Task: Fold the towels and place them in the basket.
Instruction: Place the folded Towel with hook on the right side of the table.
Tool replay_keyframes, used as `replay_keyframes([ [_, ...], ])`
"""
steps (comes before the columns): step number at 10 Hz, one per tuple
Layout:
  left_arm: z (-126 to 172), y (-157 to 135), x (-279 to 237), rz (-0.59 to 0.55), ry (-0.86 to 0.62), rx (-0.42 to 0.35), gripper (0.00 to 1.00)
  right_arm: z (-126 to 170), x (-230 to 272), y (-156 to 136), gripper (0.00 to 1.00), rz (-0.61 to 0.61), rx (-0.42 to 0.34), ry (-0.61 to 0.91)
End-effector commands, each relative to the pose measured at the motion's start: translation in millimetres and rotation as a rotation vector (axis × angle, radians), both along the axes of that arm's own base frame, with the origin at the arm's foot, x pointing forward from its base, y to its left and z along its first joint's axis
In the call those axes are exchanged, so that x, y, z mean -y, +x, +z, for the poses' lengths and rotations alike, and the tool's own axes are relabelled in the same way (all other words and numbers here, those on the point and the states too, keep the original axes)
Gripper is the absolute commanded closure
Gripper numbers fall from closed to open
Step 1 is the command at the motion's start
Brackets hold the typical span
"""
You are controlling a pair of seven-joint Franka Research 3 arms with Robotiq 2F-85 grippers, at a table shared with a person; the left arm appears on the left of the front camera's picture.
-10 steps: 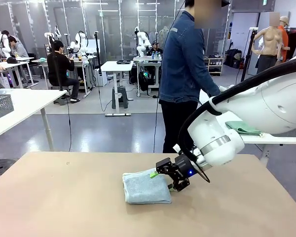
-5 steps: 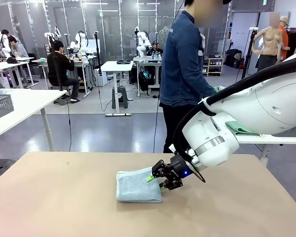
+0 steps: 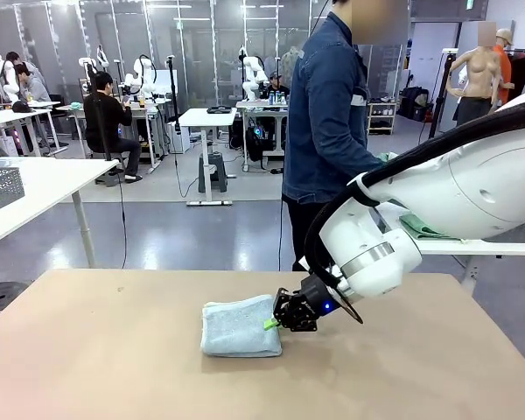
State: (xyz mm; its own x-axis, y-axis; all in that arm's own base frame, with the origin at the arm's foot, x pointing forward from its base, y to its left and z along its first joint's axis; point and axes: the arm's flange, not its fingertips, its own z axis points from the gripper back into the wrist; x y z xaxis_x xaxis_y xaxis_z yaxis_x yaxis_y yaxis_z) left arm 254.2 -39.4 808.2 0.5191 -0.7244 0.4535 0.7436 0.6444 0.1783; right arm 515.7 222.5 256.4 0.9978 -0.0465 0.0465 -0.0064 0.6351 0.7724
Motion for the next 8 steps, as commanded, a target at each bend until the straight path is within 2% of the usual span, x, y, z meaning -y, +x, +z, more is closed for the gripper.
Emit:
replay_keyframes([
  [1, -1.5, -1.3, 0.1, 0.006, 0.01, 0.005, 0.0, 12.4, -5.8, -3.7, 1.0, -0.038, -0.023, -0.036],
  [2, -1.5, -1.3, 0.1, 0.006, 0.01, 0.005, 0.0, 18.3, -7.1, -4.9, 1.0, -0.039, -0.03, -0.053],
  [3, -1.5, -1.3, 0.1, 0.006, 0.01, 0.005, 0.0, 2.9, -0.9, -0.2, 1.0, -0.01, -0.005, -0.005],
  [8, -1.5, -1.3, 0.1, 0.006, 0.01, 0.005, 0.0, 2.9, -0.9, -0.2, 1.0, -0.01, -0.005, -0.005],
])
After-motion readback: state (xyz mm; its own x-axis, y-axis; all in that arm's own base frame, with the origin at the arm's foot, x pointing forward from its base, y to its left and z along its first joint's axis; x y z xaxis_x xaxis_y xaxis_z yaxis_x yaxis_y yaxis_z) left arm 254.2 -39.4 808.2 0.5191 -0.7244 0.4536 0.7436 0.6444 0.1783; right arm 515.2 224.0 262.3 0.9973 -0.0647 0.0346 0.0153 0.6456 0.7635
